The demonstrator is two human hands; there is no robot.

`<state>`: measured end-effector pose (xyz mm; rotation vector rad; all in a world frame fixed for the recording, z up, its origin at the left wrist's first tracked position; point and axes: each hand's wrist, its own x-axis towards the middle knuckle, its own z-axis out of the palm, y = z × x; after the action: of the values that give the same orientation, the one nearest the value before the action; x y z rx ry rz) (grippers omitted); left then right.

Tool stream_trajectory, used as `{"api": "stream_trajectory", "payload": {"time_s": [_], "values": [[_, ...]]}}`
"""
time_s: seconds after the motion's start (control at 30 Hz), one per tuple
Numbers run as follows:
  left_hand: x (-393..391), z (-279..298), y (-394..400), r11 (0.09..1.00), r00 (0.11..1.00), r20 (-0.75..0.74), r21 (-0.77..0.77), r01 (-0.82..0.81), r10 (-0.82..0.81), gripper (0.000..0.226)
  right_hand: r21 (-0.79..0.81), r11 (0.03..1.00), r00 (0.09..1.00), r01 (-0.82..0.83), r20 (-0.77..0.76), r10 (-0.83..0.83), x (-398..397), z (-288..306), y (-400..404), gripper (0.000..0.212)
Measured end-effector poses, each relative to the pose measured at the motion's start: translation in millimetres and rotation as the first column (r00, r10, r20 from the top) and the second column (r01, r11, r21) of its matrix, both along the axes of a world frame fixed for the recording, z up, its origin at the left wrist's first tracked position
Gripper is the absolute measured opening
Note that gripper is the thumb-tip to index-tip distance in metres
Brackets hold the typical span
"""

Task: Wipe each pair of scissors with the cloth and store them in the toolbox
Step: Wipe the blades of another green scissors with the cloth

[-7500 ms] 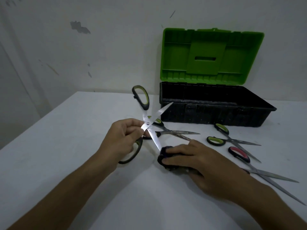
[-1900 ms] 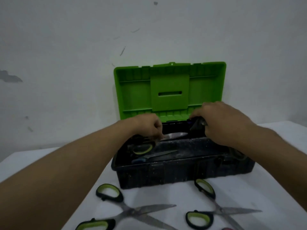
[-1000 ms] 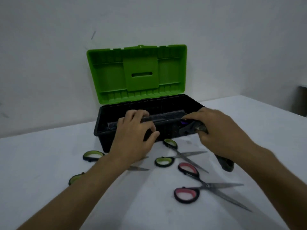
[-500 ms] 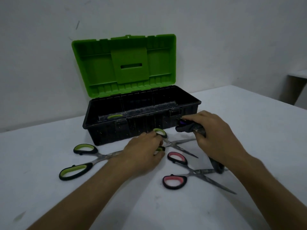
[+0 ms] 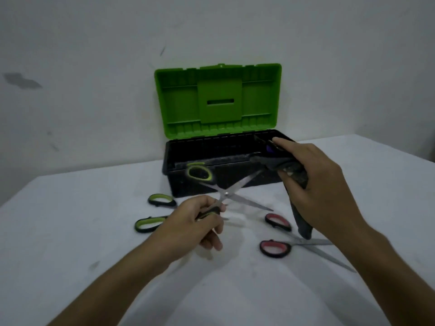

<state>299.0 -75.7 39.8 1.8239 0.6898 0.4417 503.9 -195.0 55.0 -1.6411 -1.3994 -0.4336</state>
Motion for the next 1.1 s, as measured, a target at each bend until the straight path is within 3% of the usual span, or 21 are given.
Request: {"api": "stream_trajectory", "payload": {"time_s": [0.3, 0.43, 0.63, 0.7, 0.87, 1.0, 1.07, 1.1], "values": [[-115, -17, 12, 0.962, 0.961, 0.149, -0.176, -0.207, 0.234, 0.021, -0.24, 0.922, 0.951, -0.302, -0.016, 0.307, -107, -34, 61, 0.058], [-131, -29, 12, 0.952, 0.967, 0.11, -0.231, -0.202, 0.231, 0.029, -0.206, 0.911, 0.933, -0.357, -0.13, 0.336, -117, -50, 67, 0.052], [-131, -36, 7, 0.954, 0.966, 0.055, -0.183, -0.239, 0.252, 0.01, -0.18, 0.876, 0.871, -0.448, -0.309, 0.382, -115, -56, 59, 0.038], [-126, -32, 11, 0.964, 0.974, 0.03, -0.154, -0.219, 0.226, 0.016, -0.157, 0.885, 0.863, -0.439, -0.349, 0.366, -115, -57, 59, 0.033], [-111, -31, 20, 0.97, 0.97, 0.007, -0.043, -0.241, 0.241, 0.025, -0.035, 0.924, 0.854, -0.38, -0.398, 0.336, -113, -55, 58, 0.026], [-113, -41, 9, 0.955, 0.954, 0.05, 0.004, -0.298, 0.297, 0.024, 0.063, 0.943, 0.846, -0.327, -0.424, 0.322, -106, -52, 58, 0.032], [-115, -43, 6, 0.96, 0.957, 0.077, 0.005, -0.281, 0.28, 0.024, 0.095, 0.944, 0.863, -0.315, -0.386, 0.327, -105, -53, 57, 0.032], [-115, -43, 6, 0.961, 0.958, 0.087, 0.003, -0.276, 0.274, 0.024, 0.106, 0.947, 0.9, -0.304, -0.294, 0.322, -104, -53, 56, 0.034]]}}
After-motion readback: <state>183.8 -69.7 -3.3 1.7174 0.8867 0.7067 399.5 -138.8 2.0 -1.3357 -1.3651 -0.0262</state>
